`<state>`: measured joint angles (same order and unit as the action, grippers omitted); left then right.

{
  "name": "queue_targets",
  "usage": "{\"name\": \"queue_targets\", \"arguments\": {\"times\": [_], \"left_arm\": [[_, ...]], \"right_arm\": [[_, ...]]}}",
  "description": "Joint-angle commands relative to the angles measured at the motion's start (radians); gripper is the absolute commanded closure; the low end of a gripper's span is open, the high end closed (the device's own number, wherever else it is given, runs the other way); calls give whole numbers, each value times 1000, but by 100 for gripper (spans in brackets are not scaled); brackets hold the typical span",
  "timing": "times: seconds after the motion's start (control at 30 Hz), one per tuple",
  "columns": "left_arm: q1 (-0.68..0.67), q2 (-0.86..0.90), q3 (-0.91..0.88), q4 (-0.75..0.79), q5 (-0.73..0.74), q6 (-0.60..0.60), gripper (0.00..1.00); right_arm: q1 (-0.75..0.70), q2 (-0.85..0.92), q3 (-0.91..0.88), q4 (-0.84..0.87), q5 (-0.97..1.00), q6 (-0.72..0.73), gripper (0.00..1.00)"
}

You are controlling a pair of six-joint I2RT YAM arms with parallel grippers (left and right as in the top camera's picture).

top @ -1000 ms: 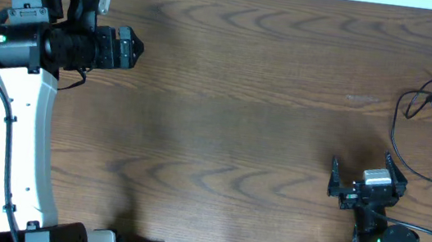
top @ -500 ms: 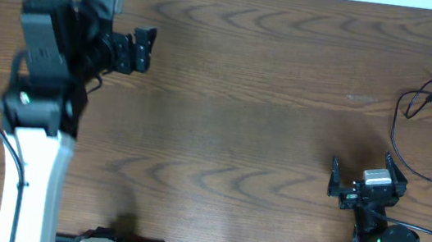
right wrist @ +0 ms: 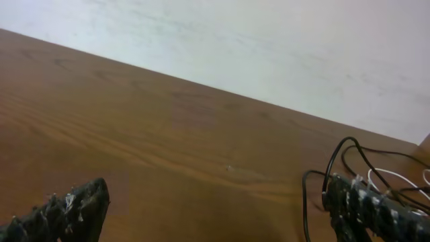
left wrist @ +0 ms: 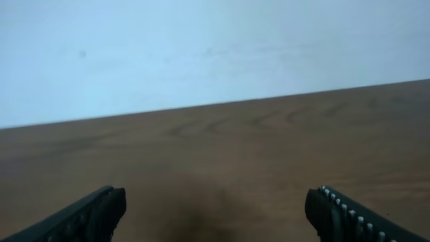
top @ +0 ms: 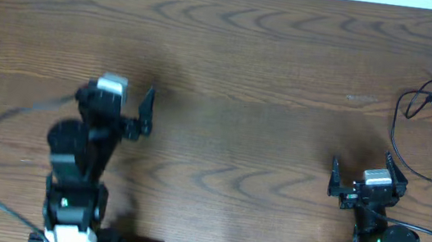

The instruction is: Untangle cables

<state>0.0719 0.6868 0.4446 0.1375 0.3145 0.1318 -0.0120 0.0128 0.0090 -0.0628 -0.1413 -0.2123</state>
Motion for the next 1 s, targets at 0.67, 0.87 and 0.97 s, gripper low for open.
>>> {"name": "queue_targets", "arguments": {"times": [0.67, 0.87, 0.97], "left_arm": [[10, -616, -441, -73, -76, 6, 9], [13, -686, -441, -186, -88, 6, 9], [13, -686, -441, -190, -92, 6, 9]], "right_arm": [[-8, -7, -3, -1, 0, -2, 1], [-8, -7, -3, -1, 0, -2, 1], [-8, -7, -3, -1, 0, -2, 1]]}}
